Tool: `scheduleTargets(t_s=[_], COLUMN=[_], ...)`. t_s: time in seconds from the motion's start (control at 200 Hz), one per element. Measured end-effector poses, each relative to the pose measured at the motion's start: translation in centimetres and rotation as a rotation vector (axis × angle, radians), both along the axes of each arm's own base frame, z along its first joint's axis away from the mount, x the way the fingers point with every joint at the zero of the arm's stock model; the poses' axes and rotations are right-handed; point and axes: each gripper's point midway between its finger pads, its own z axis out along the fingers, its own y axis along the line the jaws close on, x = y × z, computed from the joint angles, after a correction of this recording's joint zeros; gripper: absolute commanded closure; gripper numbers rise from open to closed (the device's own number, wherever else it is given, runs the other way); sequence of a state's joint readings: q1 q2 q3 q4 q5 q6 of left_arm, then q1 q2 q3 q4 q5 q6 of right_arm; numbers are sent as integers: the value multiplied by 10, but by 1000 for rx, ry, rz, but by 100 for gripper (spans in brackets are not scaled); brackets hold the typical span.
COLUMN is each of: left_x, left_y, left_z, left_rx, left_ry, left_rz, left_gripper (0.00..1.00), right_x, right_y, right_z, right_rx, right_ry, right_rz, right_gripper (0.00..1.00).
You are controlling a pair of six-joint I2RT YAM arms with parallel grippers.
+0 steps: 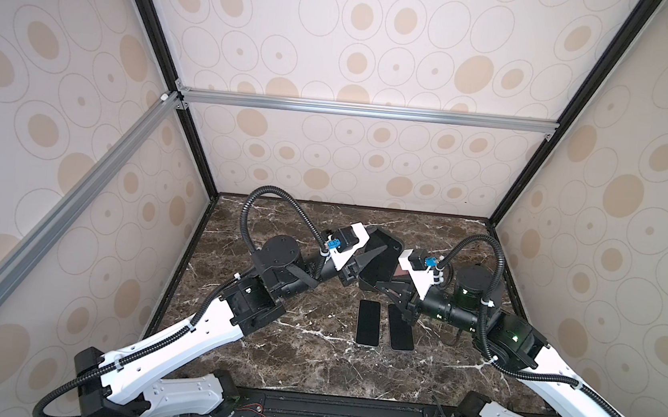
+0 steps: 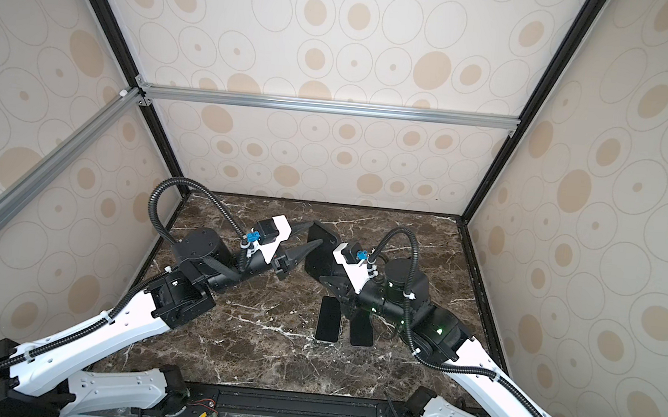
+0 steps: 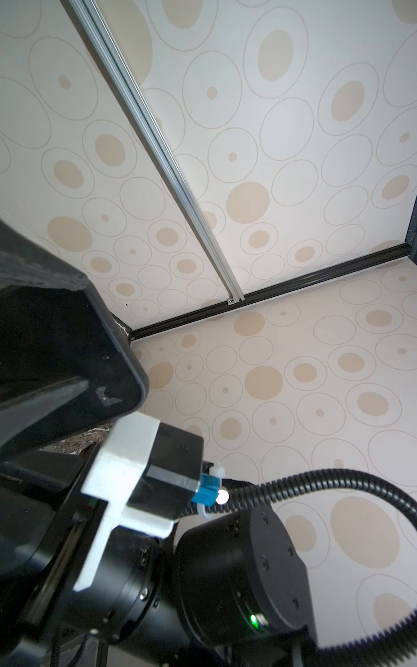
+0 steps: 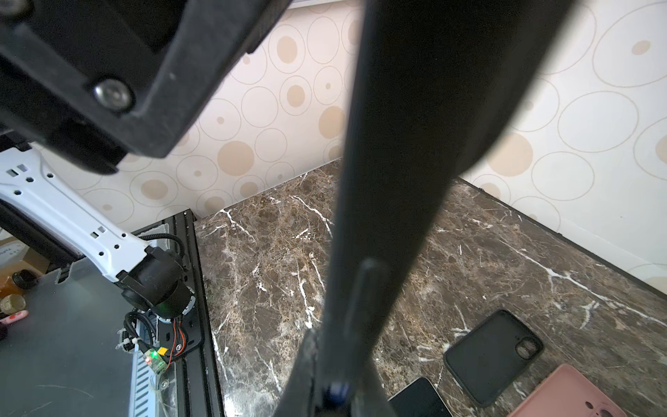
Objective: Take the phone out of the phone case
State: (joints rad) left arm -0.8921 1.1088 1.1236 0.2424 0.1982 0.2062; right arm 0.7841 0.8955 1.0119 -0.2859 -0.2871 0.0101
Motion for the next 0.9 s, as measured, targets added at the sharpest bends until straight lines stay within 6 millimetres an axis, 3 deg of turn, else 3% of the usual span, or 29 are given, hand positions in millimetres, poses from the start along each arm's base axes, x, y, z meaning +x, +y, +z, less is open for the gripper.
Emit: scheduleTargets(t_s=[0.9], left_x=[5], left_y=[5], left_z=[-9], left_rx=[-10], left_ry=[91], left_rz=[-70], left_gripper=[55], right_x=[-2], right_y=[-2], right_z=[-6], right_rx=[-25], right_ry=[6], right_rz=[7], right_gripper=[100])
